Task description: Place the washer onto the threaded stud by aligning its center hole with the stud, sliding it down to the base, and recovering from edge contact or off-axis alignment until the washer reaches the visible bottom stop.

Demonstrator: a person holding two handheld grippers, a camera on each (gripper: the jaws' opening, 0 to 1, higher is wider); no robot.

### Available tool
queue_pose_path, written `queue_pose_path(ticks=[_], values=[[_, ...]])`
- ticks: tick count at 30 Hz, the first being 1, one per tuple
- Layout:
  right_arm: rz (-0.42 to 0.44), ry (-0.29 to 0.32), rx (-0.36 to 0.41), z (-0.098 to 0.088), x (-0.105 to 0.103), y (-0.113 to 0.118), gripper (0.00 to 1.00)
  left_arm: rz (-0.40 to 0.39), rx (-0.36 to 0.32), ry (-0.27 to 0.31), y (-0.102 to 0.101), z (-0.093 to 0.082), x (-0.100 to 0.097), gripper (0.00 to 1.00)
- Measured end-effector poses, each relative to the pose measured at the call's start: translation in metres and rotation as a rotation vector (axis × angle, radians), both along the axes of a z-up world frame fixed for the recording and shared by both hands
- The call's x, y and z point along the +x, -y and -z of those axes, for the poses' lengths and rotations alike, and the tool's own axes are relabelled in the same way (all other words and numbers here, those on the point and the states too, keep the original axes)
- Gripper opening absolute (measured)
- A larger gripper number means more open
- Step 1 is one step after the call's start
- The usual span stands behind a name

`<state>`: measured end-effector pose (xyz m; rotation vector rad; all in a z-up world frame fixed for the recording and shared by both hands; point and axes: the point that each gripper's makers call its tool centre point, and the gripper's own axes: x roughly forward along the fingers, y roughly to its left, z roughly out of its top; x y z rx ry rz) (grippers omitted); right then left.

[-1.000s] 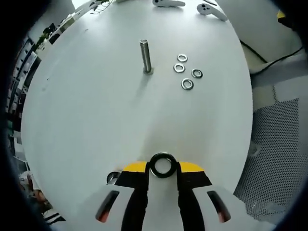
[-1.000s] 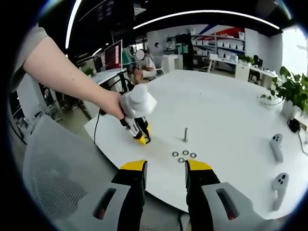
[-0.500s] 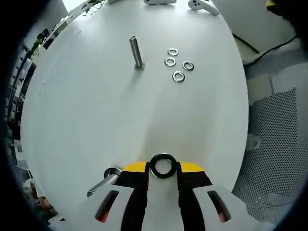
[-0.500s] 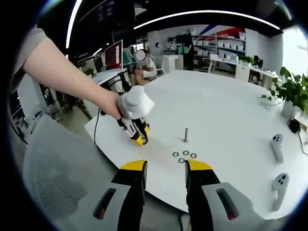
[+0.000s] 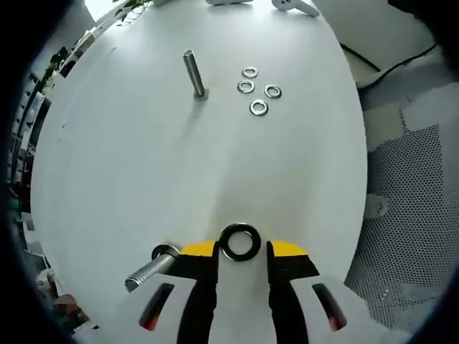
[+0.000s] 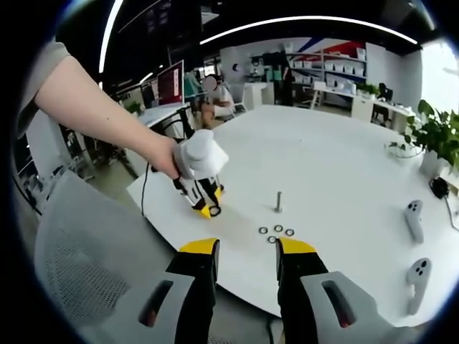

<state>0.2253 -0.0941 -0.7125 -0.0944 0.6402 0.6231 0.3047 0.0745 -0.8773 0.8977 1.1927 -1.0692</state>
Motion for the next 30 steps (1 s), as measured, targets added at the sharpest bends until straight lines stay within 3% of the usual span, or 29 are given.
queue_pose_path(ticks=[6,9,13,22,25,27,30], values=[[-0.002,-0.003,-0.003,0.0009,-0.0002,-0.0001,0.34,-0.02,0.003,0.002,0.0002,-0.0008,0.0014,0.22],[-0.005,-0.003,-0.005,0.0008,-0.0001,-0.0007,0.34,-0.089,-0.041,0.002,0.0004,-0.0016,0.0032,0.21],[-0.01,-0.006,-0.006,0.0015,-0.0006,-0.0012,0.34,-0.074,-0.042,0.011,0.001,-0.0024,0.0015,0.21],[-0.007,-0.006,-0.005,0.0013,-0.0004,-0.0007,0.33,-0.058,0.036,0.005,0.0027,-0.0009,0.0013,0.19],[-0.005,-0.004,-0.006,0.0013,-0.0002,-0.0002,0.33,-0.037,0.005,0.024,0.0015,-0.0021,0.0005,0.19],[-0.003,-0.001,-0.001,0.0,0.0002,-0.0004,0.33,-0.08,-0.025,0.027,0.0016,-0.0021,0.0023,0.19],[-0.004,-0.004,-0.003,0.0007,-0.0001,-0.0001,0.33,-0.082,-0.03,0.031,0.0022,-0.003,0.0014,0.19]])
